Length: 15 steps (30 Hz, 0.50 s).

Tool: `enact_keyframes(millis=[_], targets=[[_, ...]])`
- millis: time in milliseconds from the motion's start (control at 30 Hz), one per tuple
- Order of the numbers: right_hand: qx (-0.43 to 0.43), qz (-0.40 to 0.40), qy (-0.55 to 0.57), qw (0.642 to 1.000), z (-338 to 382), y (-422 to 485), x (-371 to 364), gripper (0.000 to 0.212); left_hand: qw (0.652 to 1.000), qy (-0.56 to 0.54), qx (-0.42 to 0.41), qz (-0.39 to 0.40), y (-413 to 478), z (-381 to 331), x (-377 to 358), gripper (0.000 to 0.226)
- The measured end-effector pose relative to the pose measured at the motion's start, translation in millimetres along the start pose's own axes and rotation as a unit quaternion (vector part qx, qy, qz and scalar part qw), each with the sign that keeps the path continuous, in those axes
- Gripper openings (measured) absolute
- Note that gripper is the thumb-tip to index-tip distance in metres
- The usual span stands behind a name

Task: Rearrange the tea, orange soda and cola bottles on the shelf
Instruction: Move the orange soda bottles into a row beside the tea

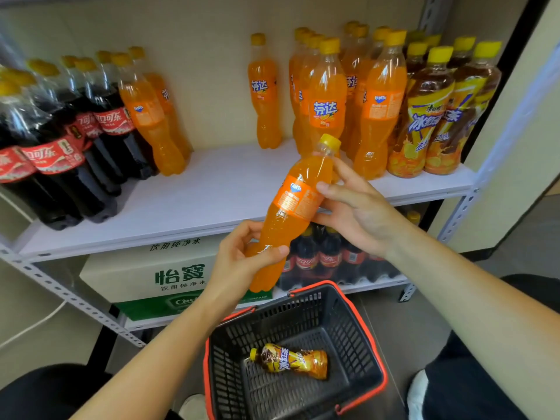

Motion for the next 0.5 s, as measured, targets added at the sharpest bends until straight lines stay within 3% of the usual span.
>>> enact_keyframes(millis=[167, 333, 500], targets=[[0.029, -0.048, -0.023, 0.998, 1.6, 0.6, 3.3, 0.057, 0.999, 0.024, 0.003, 0.023, -1.5, 0.9, -6.5, 0.044], [0.036, -0.133, -0.041, 0.990, 3.0, -2.2, 7.9, 0.068, 0.990, 0.115, -0.057, -0.050, -3.5, -8.8, -6.8, 0.063], [0.052, -0.090, -0.053, 0.993, 5.8, -1.7, 2.6, 0.058, 0.993, 0.091, -0.061, -0.042, -3.0, -10.0, -5.4, 0.057]])
Point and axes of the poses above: each hand's wrist, its own y-axis towards the middle knuckle, its own x-axis out of the back of the hand, z = x × y, the point moved 7 cm from there along y, towards the middle knuckle, and after that the axes turned 8 degrees about x, right-handed, at the moved point
